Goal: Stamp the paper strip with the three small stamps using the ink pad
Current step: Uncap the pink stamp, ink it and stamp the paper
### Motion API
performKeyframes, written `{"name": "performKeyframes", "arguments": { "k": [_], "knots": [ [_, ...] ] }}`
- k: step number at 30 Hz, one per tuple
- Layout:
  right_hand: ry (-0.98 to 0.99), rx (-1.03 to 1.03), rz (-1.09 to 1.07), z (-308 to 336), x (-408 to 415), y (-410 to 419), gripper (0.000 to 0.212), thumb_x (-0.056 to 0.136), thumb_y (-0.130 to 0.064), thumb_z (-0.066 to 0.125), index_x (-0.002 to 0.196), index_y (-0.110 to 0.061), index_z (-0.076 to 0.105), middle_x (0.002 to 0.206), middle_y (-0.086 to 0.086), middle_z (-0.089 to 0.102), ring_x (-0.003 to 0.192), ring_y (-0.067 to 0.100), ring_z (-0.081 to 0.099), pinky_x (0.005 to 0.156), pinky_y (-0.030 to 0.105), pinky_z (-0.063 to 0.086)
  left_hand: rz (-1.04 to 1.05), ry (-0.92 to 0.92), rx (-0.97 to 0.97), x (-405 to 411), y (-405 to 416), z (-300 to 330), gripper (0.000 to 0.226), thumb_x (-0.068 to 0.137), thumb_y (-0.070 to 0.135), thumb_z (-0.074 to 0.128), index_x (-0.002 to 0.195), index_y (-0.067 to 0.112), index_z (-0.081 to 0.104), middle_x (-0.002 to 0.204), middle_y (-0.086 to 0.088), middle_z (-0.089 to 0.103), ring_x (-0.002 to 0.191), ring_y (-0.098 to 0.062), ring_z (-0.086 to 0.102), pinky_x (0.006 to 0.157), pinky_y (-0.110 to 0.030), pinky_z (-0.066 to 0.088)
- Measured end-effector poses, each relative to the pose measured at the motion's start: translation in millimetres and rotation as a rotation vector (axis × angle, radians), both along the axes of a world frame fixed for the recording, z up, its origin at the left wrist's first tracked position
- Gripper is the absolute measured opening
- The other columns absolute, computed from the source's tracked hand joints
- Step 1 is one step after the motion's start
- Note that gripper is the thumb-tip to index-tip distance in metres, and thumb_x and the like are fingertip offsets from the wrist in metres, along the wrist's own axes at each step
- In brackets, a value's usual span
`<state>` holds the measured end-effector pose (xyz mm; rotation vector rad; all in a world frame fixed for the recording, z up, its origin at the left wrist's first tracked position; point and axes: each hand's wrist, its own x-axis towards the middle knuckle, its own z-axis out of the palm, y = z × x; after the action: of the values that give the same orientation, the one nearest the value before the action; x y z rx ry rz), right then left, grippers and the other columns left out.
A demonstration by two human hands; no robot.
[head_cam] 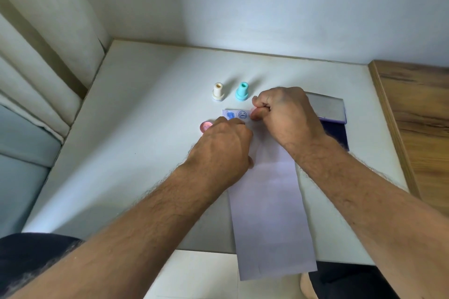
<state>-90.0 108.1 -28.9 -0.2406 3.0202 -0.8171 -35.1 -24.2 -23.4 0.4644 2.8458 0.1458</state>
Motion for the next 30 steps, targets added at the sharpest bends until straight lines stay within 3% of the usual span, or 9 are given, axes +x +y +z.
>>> {"name": "performKeyframes", "arguments": {
  "k": [3, 5, 10, 13, 18, 23, 27, 30],
  "knots": [
    [0.063, -0.012, -0.012, -5, 5, 0, 0.002, 0.078, 0.0, 0.068, 0.078, -0.003, 0.068, 0.072, 0.001, 0.069, 0.07, 0.018, 0.064, 0.069, 0.033, 0.056, 0.006, -0.005, 0.002, -1, 0, -1, 0.048, 0.086, 0.045, 0.064, 0.126, 0.02, 0.059, 0.122, -0.001, 0.06, 0.109, -0.026, 0.053, 0.094, -0.042, 0.045],
    [0.104, -0.076, -0.059, -12, 13, -1, 0.01, 0.083, -0.008, 0.071, 0.093, -0.008, 0.072, 0.085, 0.005, 0.075, 0.08, 0.021, 0.068, 0.076, 0.033, 0.056, 0.01, 0.007, 0.001, -1, -1, -2, 0.048, 0.086, 0.046, 0.063, 0.127, 0.021, 0.059, 0.122, -0.001, 0.06, 0.109, -0.026, 0.053, 0.093, -0.041, 0.046],
    [0.064, -0.456, -0.372, -17, 30, -6, 0.019, 0.083, -0.023, 0.075, 0.102, -0.021, 0.074, 0.091, -0.008, 0.076, 0.086, 0.009, 0.07, 0.081, 0.025, 0.056, 0.095, -0.014, 0.09, 1, -1, 1, 0.05, 0.084, 0.043, 0.066, 0.129, 0.022, 0.059, 0.131, 0.0, 0.057, 0.119, -0.023, 0.052, 0.1, -0.037, 0.042],
    [0.022, -0.719, -0.535, -5, 41, -9, 0.017, 0.083, -0.028, 0.075, 0.1, -0.025, 0.072, 0.086, -0.009, 0.075, 0.079, 0.012, 0.073, 0.074, 0.034, 0.061, 0.268, 0.003, 0.277, -2, -4, 8, 0.044, 0.083, 0.036, 0.068, 0.126, 0.027, 0.062, 0.13, 0.002, 0.061, 0.118, -0.02, 0.056, 0.099, -0.028, 0.041],
    [-0.181, -1.05, -0.591, 25, 57, -10, 0.016, 0.09, -0.018, 0.069, 0.105, -0.017, 0.07, 0.092, 0.006, 0.076, 0.073, 0.023, 0.075, 0.065, 0.031, 0.062, 0.495, 0.085, 0.443, -12, -15, 22, 0.031, 0.087, 0.022, 0.064, 0.116, 0.03, 0.07, 0.113, 0.001, 0.071, 0.104, -0.019, 0.064, 0.089, -0.024, 0.048],
    [-0.332, -1.269, -0.642, 41, 73, -5, 0.01, 0.09, -0.015, 0.069, 0.099, -0.013, 0.069, 0.09, 0.008, 0.076, 0.073, 0.025, 0.075, 0.063, 0.027, 0.06, 0.525, 0.092, 0.329, -17, -34, 15, 0.036, 0.084, 0.014, 0.059, 0.111, 0.035, 0.068, 0.11, 0.002, 0.069, 0.103, -0.022, 0.062, 0.076, -0.024, 0.046],
    [-0.44, -1.36, -0.653, 39, 76, -7, 0.015, 0.089, -0.013, 0.069, 0.103, -0.008, 0.07, 0.092, 0.011, 0.077, 0.079, 0.029, 0.075, 0.067, 0.03, 0.061, 0.48, 0.082, 0.201, -19, -43, 11, 0.038, 0.086, 0.024, 0.063, 0.124, 0.027, 0.061, 0.12, 0.0, 0.063, 0.108, -0.024, 0.059, 0.084, -0.029, 0.046],
    [-0.511, -1.329, -0.586, 33, 74, -13, 0.016, 0.09, -0.012, 0.068, 0.105, -0.008, 0.07, 0.093, 0.013, 0.077, 0.086, 0.035, 0.074, 0.067, 0.031, 0.061, 0.418, 0.099, 0.126, -17, -43, 10, 0.047, 0.088, 0.028, 0.062, 0.133, 0.022, 0.052, 0.122, -0.006, 0.057, 0.105, -0.026, 0.059, 0.081, -0.031, 0.045]
  ]
}}
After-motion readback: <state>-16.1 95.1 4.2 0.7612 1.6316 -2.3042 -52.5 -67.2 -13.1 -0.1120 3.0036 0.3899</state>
